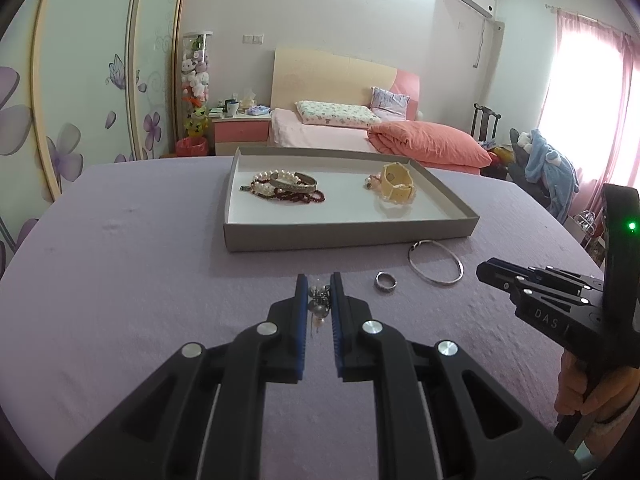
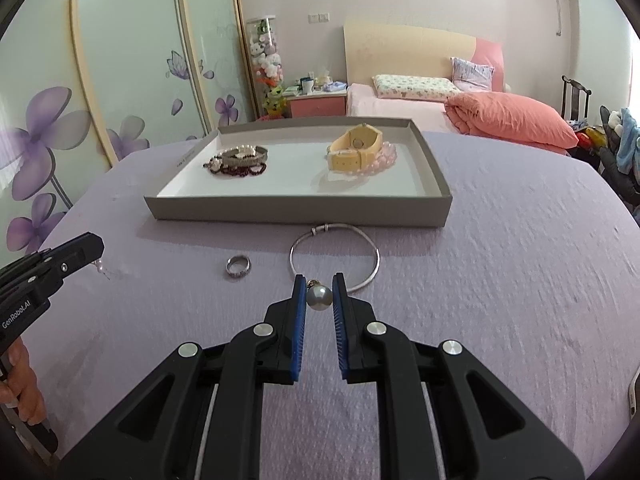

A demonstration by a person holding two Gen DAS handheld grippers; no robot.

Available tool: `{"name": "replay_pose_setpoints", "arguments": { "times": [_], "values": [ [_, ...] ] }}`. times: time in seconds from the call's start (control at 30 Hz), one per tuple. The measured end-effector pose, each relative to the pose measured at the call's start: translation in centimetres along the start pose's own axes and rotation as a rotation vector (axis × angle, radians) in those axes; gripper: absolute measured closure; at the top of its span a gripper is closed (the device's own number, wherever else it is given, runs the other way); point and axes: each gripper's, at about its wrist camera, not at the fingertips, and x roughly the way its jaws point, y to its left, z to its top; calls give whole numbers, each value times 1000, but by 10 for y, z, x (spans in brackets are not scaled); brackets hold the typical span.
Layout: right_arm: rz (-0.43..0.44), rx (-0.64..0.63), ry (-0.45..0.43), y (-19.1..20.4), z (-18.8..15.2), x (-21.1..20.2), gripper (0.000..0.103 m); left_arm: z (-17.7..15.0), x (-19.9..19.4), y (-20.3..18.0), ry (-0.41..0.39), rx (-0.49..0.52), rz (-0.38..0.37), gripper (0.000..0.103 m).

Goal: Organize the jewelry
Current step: 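Carry the pearl earring with the right tool while the left tool carries the cluster earrings to the tray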

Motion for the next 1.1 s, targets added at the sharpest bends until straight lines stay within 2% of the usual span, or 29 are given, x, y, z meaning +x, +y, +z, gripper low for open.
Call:
{"name": "replay_pose_setpoints", "arguments": {
  "times": [0.27, 0.4, 0.53, 0.7, 0.93, 1.1],
  "values": [
    [-8, 16, -162, -1, 40, -21, 89, 26, -4, -10, -87, 20, 6, 91],
    [2, 26, -225, 2, 63, -19, 89, 52, 6, -12, -137, 27, 10, 91],
    [6, 37, -280, 3, 90, -4, 89, 76, 28, -9, -146, 16, 12, 91],
    [11, 56, -308, 0, 117, 18, 89, 103, 58, -4, -154, 13, 36, 91],
    [-5, 81, -325, -7, 138, 50, 89, 132, 94, -2, -176, 23, 41, 91],
    [-23, 98, -288, -14, 141, 83, 89, 138, 124, -1, -151, 14, 45, 91]
  ]
}}
